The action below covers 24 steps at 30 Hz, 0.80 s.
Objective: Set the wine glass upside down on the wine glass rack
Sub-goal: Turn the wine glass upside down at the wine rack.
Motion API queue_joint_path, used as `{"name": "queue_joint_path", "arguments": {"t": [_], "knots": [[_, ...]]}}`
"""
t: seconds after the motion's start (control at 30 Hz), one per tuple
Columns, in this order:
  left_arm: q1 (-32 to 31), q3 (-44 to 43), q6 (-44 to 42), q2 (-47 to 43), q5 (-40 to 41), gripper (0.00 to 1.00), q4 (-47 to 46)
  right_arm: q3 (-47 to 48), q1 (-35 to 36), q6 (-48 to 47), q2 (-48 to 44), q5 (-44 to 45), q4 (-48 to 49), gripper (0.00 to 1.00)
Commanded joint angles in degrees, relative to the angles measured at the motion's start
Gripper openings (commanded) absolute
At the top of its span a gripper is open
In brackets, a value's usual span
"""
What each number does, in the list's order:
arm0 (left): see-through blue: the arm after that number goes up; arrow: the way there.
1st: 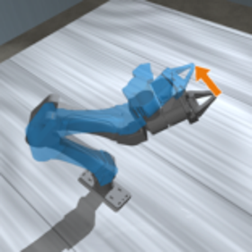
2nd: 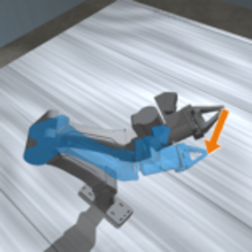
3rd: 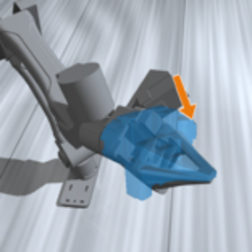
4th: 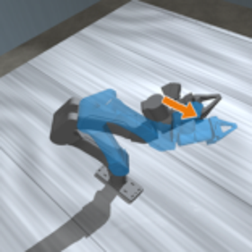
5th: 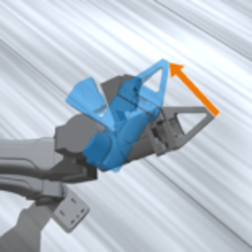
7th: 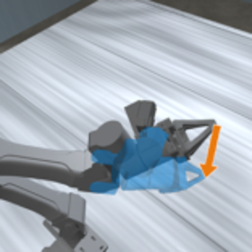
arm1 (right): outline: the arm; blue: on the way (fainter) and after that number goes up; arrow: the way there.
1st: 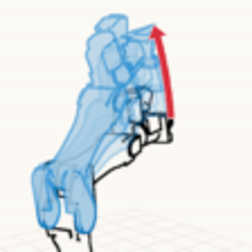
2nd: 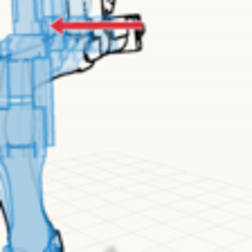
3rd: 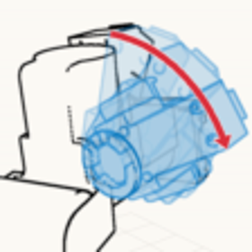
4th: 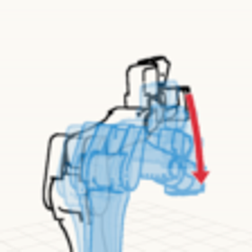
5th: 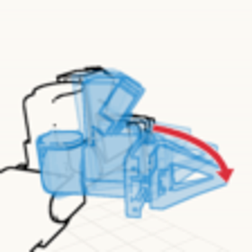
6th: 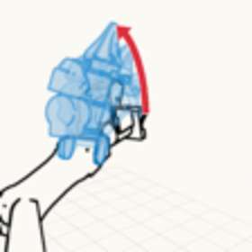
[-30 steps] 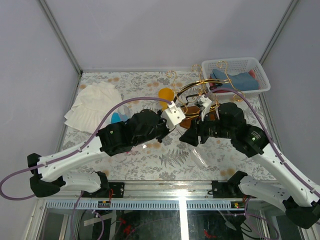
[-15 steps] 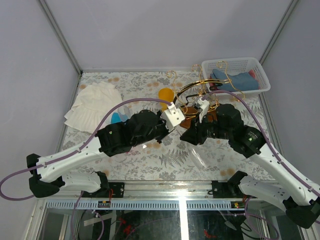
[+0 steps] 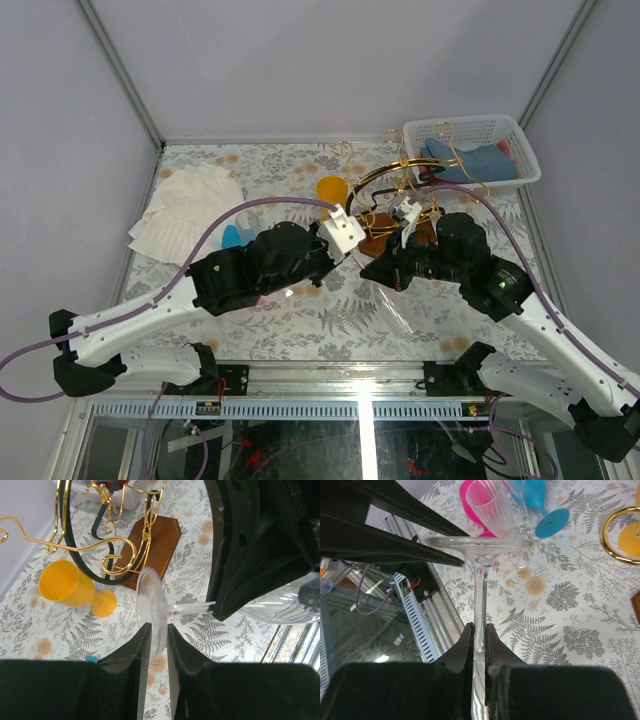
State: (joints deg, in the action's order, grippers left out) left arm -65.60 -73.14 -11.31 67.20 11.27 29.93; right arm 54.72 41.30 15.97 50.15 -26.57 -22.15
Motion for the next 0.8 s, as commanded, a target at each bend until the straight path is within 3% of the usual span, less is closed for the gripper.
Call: {"name": "queue_joint_path", "arguments": {"t": [0.0, 0.17, 0.37, 0.53, 0.77], "knots": [[-0.23, 0.86, 1.38, -3.38, 1.76, 0.25, -4.97, -0.24, 0.29, -0.45, -2.53, 4.46, 4.39, 0.0], [0.04, 1.09, 2.55, -5.17, 0.82, 0.39, -5.93, -1.67, 0.35, -0.81, -5.57, 12.37, 5.08, 0.0], [3.95, 1.0, 6.77, -6.55, -1.67, 0.48, -7.47, -5.32, 0.29, -2.56, -11.72, 23.03, 6.55, 0.0], [11.63, 0.11, 12.18, -6.37, -8.87, 0.49, -8.91, -13.74, 0.29, -3.63, -20.55, 28.76, 16.57, 0.0], [15.88, 1.59, 14.03, -6.42, -11.93, 0.5, -10.1, -28.25, 0.28, -8.63, -30.96, 37.93, 35.12, 0.0]]}}
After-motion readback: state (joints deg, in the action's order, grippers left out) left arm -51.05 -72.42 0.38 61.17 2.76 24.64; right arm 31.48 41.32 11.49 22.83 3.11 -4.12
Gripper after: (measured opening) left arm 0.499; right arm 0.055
